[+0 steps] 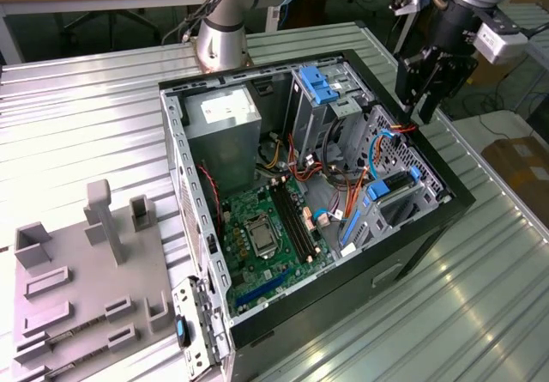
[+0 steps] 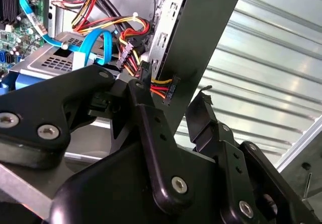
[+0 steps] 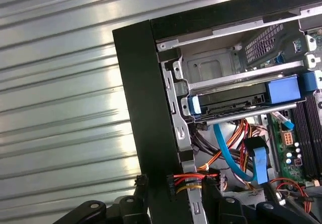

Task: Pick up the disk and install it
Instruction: 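Insert the first disk wire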

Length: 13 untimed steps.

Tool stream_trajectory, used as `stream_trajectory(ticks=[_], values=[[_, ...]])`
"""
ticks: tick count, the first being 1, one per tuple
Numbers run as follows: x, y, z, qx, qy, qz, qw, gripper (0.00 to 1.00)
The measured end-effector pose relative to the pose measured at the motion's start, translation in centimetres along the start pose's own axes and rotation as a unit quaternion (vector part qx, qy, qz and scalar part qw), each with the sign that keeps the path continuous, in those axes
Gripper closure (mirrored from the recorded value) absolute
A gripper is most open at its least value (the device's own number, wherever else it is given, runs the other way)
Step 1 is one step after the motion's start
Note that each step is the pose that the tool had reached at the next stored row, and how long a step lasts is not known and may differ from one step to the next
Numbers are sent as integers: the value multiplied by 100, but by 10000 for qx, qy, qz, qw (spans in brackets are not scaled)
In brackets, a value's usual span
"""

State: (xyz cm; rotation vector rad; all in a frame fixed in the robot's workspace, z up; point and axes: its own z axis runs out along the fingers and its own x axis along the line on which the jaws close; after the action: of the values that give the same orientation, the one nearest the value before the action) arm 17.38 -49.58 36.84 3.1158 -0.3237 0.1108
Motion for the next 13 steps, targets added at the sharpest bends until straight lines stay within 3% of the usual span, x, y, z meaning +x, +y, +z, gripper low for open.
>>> stream_trajectory(ticks=[5,8,13], values=[[10,46,6,0,0,-32,10000,45],[11,49,7,14,0,-235,9997,45],[10,49,15,14,0,-251,9997,45]])
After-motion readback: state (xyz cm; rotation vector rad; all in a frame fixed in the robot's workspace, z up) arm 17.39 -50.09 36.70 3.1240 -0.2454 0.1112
